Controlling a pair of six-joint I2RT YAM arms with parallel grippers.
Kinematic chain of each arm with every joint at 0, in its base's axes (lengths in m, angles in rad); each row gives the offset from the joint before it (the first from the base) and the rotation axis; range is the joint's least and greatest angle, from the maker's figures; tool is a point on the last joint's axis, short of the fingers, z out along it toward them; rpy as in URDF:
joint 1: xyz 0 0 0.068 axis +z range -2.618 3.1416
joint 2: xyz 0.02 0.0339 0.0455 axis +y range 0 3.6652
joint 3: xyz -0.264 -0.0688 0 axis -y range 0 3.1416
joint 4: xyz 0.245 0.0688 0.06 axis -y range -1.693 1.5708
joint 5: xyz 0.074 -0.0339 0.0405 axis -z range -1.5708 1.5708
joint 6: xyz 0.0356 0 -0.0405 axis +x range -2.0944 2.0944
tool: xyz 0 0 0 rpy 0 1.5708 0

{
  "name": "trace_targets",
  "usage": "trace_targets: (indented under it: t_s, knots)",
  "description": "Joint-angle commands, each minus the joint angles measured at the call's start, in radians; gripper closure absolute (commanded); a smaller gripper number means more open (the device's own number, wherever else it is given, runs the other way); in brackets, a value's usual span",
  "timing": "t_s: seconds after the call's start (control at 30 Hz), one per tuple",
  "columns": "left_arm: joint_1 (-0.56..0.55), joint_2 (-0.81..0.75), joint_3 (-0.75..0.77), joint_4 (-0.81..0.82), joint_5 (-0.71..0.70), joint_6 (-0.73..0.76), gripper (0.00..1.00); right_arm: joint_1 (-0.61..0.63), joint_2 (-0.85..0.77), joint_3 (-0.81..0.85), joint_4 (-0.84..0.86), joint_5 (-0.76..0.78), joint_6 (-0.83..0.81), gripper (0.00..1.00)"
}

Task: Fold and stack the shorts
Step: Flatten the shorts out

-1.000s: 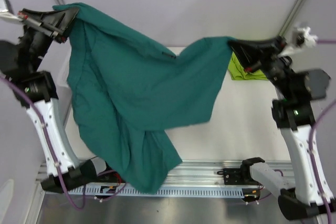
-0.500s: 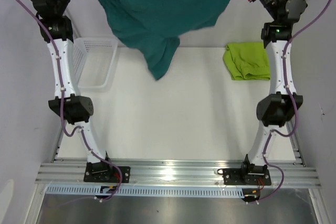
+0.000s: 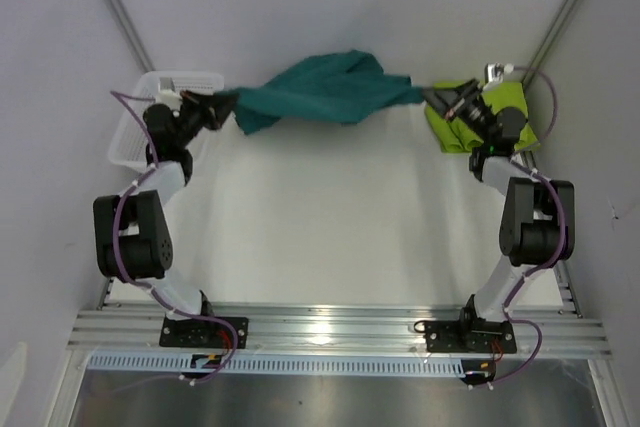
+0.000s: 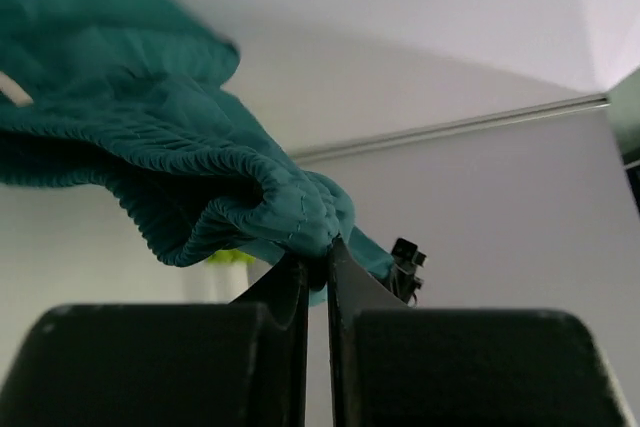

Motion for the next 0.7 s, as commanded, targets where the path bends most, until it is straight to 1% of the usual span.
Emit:
trace_targets:
  t_s: [0.0, 0.03, 0.07, 0.13, 0.17, 0.2, 0.27, 0.3, 0.33, 0.37, 0.4, 0.43, 0.47, 0.5, 0.53, 0.57, 0.6, 0.63, 0.67]
  knots:
    - [-0.027, -0.191, -0.226, 0.276, 0.05, 0.086, 1.0, -0.011, -0.134, -0.219, 0.357, -0.042, 0.025, 1.0]
    - [-0.033, -0.217, -0.311, 0.286, 0.049, 0.1, 1.0, -0.011, -0.157, -0.28, 0.367, -0.048, 0.015, 1.0]
    - [-0.045, -0.241, -0.345, 0.282, 0.052, 0.117, 1.0, -0.012, -0.208, -0.391, 0.364, -0.048, -0.002, 1.0]
    - [-0.053, -0.321, -0.448, 0.227, 0.063, 0.181, 1.0, -0.012, -0.266, -0.493, 0.355, -0.048, -0.052, 1.0]
    - [-0.059, -0.352, -0.469, 0.198, 0.075, 0.201, 1.0, -0.014, -0.3, -0.538, 0.344, -0.048, -0.068, 1.0]
    - [-0.062, -0.422, -0.515, 0.147, 0.077, 0.242, 1.0, -0.015, -0.376, -0.619, 0.305, -0.045, -0.085, 1.0]
    - [-0.068, -0.502, -0.563, 0.04, 0.067, 0.302, 1.0, -0.015, -0.465, -0.691, 0.228, -0.027, -0.151, 1.0]
    - [-0.073, -0.584, -0.592, -0.017, 0.067, 0.365, 1.0, -0.014, -0.569, -0.758, 0.121, -0.02, -0.178, 1.0]
    - [-0.076, -0.628, -0.614, -0.127, 0.063, 0.394, 1.0, -0.012, -0.628, -0.788, 0.053, -0.004, -0.21, 1.0]
    - [-0.082, -0.669, -0.626, -0.188, 0.046, 0.428, 1.0, -0.003, -0.691, -0.816, -0.026, 0.007, -0.281, 1.0]
    - [-0.082, -0.711, -0.641, -0.253, 0.035, 0.484, 1.0, 0.0, -0.82, -0.863, -0.191, 0.016, -0.316, 1.0]
    - [-0.085, -0.787, -0.666, -0.345, 0.028, 0.5, 1.0, 0.005, -0.89, -0.883, -0.272, 0.026, -0.349, 1.0]
    - [-0.086, -0.824, -0.689, -0.377, 0.024, 0.513, 0.99, 0.015, -0.961, -0.9, -0.356, 0.039, -0.414, 1.0]
    - [-0.086, -0.861, -0.7, -0.422, 0.006, 0.526, 0.98, 0.02, -1.109, -0.929, -0.541, 0.052, -0.442, 1.0]
    - [-0.088, -0.893, -0.713, -0.457, 0.005, 0.528, 0.96, 0.023, -1.181, -0.943, -0.618, 0.065, -0.465, 0.99]
    - [-0.088, -0.948, -0.759, -0.483, 0.012, 0.534, 0.94, 0.029, -1.253, -0.957, -0.765, 0.076, -0.499, 0.94]
    - [-0.088, -0.973, -0.77, -0.514, 0.009, 0.539, 0.92, 0.034, -1.324, -0.968, -0.842, 0.082, -0.514, 0.91]
    - [-0.088, -1.011, -0.781, -0.539, 0.012, 0.543, 0.91, 0.037, -1.458, -0.977, -0.915, 0.088, -0.531, 0.89]
    - [-0.09, -1.025, -0.816, -0.552, 0.021, 0.551, 0.9, 0.04, -1.525, -0.977, -1.063, 0.107, -0.55, 0.86]
